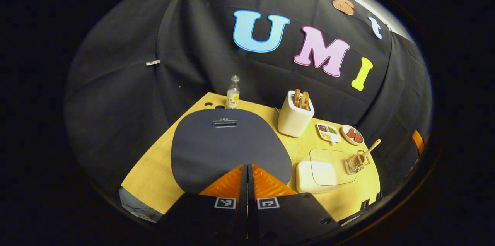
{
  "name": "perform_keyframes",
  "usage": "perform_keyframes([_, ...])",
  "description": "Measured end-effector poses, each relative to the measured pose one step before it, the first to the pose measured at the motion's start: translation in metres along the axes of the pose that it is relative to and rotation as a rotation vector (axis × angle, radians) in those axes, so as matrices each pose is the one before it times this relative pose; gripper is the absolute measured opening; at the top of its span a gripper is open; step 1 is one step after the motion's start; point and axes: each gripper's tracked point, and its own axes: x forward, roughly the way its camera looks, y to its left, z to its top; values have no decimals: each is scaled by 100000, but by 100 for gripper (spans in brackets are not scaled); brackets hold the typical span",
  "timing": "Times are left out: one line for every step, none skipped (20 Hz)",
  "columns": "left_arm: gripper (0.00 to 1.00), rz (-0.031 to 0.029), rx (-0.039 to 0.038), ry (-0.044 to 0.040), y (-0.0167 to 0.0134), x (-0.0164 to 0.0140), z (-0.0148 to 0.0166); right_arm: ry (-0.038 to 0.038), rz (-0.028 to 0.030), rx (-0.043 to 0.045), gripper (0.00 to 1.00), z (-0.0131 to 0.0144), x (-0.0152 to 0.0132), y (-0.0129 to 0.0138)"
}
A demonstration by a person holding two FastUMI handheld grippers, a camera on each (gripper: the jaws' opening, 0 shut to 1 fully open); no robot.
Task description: Close the left gripper, press the button to open the rice cooker; take a wooden spoon from the chopstick holder with the right hand, scoop a spoonful of rice and pour it into the rice cooker, then put the wooden spoon back into the chopstick holder.
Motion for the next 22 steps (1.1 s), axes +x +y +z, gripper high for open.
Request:
perform_keyframes([3,555,138,755,-9,443,-261,208,584,-437,97,-78,142,82])
perform_keyframes([5,1061,769,1229,75,592,-517,352,535,-614,97,-187,230,144])
perform_keyframes([5,1658,-109,1815,211,367,-409,474,483,-358,97,-119,165,75])
perform_keyframes([6,108,-804,1683,-132,369,-583,912,490,-108,97,-334,285,104])
perform_keyframes([3,561,-396,798,-136,47,-242,769,402,89,97,-210,221,84])
perform_keyframes([6,682,779,-1366,15,-21,42,552,190,59,97,-163,285,-13])
perform_keyframes([6,705,1047,609,-56,27,-282,737,301,99,97,-250,168,17])
perform_keyframes([6,782,1036,-247,52,-41,-128,782,363,179,97,-309,135,34])
perform_keyframes([6,1033,481,927,33,146,-92,796,301,267,97,-303,240,25])
perform_keyframes([6,964,188,398,25,89,-7,809,502,277,97,-303,263,114])
perform_keyframes([6,647,-235,795,-9,215,-210,760,326,223,97,-197,224,68])
perform_keyframes([6,844,-746,257,-114,-66,-149,563,320,317,97,-110,241,-7])
perform_keyframes([6,288,-19,1140,-50,476,15,370,179,403,97,-116,208,-9])
perform_keyframes([6,232,128,-1401,90,-262,79,42,276,399,98,-105,201,-10])
perform_keyframes([6,250,-226,-1168,-77,-141,46,-118,53,121,97,4,155,-51])
perform_keyframes([6,118,-7,-858,35,-227,302,90,-226,60,98,46,137,-194])
perform_keyframes([6,294,16,-1513,-85,-180,391,72,-116,363,98,-66,148,-246])
perform_keyframes([6,1068,-889,-2324,13,-622,496,84,-170,370,98,-8,97,-188])
perform_keyframes([6,1271,-1637,-4276,-18,-1130,1213,163,-175,175,98,-91,177,-236])
perform_keyframes([6,1422,-1511,-6121,-72,-564,1828,305,-228,22,97,-34,190,-222])
perform_keyframes([6,1265,-707,-7422,-209,-908,2468,360,-432,96,98,-186,61,-376])
perform_keyframes([6,2435,479,-7452,-44,-960,2481,79,-591,218,98,-58,151,-459])
